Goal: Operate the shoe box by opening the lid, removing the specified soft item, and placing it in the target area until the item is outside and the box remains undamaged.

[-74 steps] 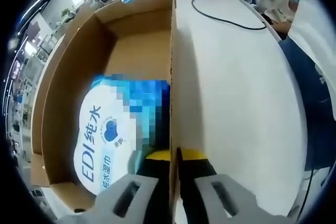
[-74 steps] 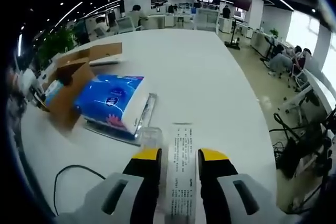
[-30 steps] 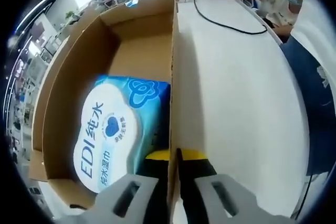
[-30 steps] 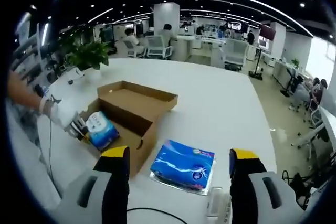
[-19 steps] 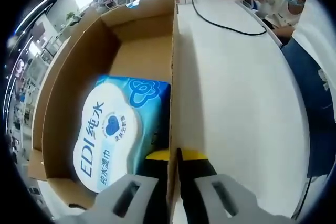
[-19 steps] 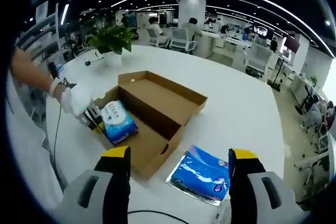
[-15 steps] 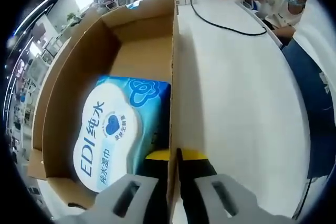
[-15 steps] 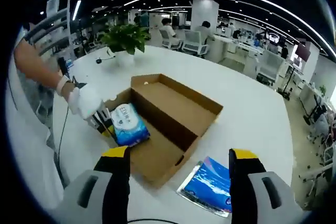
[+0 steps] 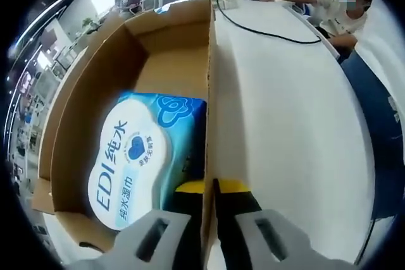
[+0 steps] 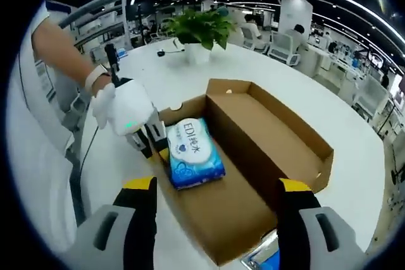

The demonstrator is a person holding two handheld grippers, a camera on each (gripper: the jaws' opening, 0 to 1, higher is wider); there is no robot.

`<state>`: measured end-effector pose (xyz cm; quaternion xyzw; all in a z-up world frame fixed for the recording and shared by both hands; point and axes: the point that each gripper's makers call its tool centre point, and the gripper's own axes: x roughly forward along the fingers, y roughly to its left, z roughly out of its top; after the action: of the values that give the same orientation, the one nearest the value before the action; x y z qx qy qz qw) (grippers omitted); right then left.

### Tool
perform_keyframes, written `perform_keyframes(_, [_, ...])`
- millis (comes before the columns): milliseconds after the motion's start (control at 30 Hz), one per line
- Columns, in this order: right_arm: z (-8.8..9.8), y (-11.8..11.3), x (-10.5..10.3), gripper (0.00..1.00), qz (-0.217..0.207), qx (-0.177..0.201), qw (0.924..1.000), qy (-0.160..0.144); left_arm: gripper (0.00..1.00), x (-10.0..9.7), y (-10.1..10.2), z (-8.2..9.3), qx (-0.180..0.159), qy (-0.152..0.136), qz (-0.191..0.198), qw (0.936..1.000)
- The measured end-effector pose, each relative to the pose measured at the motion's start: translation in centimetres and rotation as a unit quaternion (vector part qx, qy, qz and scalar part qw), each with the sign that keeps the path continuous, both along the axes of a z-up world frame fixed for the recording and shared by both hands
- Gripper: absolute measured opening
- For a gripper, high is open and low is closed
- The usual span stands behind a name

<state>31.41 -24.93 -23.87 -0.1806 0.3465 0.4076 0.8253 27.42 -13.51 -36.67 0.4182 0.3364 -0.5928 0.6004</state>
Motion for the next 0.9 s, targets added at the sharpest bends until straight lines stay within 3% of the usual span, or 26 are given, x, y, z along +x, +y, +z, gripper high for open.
perform_keyframes(167, [-1.1,1.2,0.8,0.78,0.024,-0.013,0.9996,0.012,0.02,0.0,0.0,0.0,-0.008,-0.001,0.004,1.0])
perform_keyframes(267, [-2.2,1.4,1.5,0.78,0.045,-0.042,0.9981,0.009,0.02,0.1,0.1,0.1,-0.009,-0.002,0.005,0.9999])
perform_keyframes(667, [-6.8,5.9,1.8,0.78,0.112,-0.051,0.9908,0.057,0.02,0.1,0.1,0.0,-0.014,-0.003,0.008,0.9999])
perform_keyframes(767, [-7.9,6.2,2.0,0.78,0.122,-0.069,0.9879,0.068,0.02,0.1,0.1,-0.1,-0.014,-0.002,0.008,0.9999])
perform_keyframes(900, [-8.5,7.1,1.9,0.77,0.145,-0.07,0.9843,0.074,0.02,0.0,0.1,-0.1,-0.013,0.0,0.007,0.9999])
